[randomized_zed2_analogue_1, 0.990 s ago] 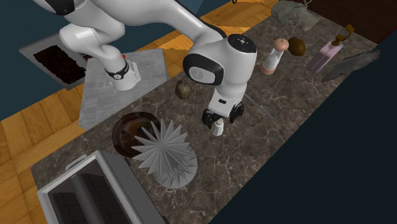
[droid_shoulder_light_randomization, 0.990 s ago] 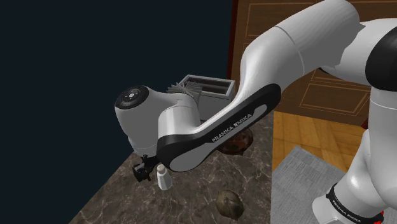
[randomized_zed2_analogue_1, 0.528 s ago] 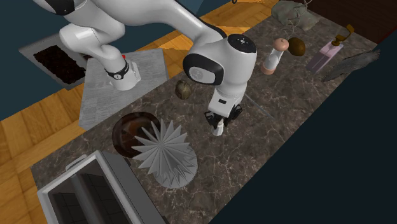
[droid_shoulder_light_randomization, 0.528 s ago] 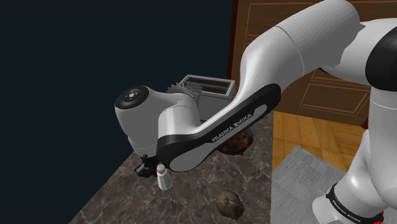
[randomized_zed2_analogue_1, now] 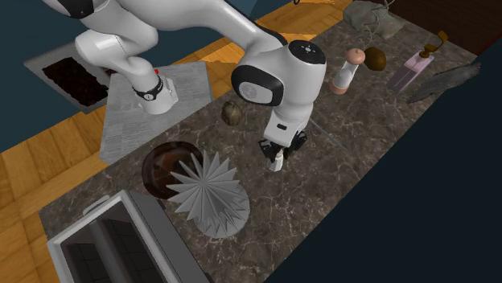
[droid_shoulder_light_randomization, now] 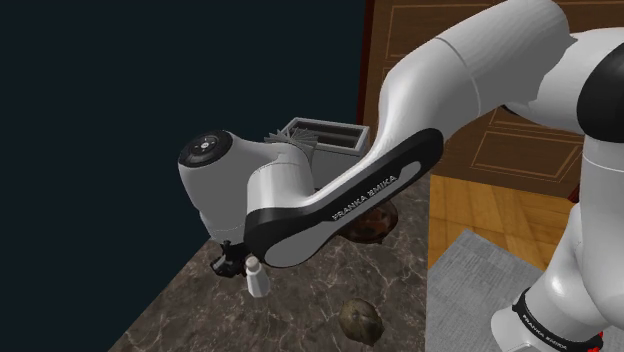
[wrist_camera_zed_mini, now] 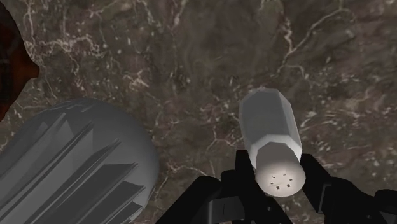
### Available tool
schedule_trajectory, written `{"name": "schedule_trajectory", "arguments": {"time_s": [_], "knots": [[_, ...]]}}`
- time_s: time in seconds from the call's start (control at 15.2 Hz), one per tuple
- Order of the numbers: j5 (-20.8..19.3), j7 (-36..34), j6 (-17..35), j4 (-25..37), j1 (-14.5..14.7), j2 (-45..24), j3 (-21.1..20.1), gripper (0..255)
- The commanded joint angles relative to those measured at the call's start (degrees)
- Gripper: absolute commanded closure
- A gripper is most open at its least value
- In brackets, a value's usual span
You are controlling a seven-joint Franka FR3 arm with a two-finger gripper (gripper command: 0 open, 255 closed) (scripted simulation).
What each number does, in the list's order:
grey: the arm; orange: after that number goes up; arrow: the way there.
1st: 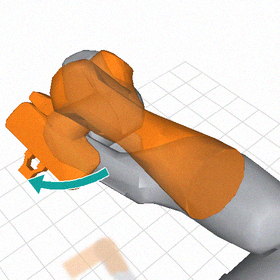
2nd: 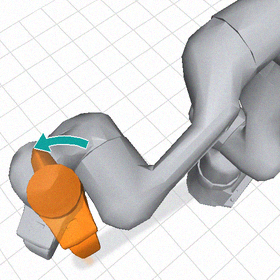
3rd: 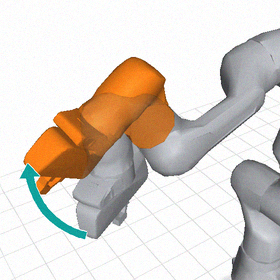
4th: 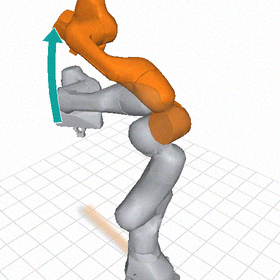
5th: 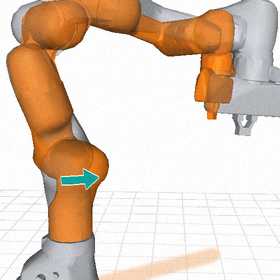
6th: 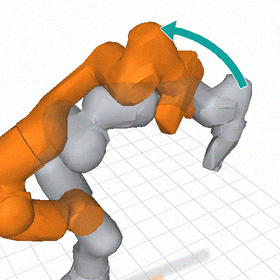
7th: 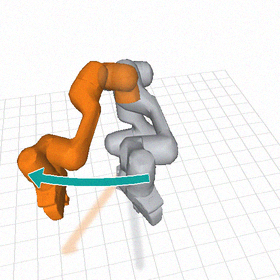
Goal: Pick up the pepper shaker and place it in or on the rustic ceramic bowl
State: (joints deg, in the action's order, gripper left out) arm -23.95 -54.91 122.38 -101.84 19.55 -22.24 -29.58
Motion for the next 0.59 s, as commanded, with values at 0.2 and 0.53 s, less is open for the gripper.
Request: {"name": "schedule_trajectory", "arguments": {"time_s": [0.2,0.53], "knots": [[1.4,1.2,-2.8,1.4,-0.4,1.7,-0.6,255],[2.6,2.4,-5.9,3.5,-0.6,3.1,-1.1,255]]}}
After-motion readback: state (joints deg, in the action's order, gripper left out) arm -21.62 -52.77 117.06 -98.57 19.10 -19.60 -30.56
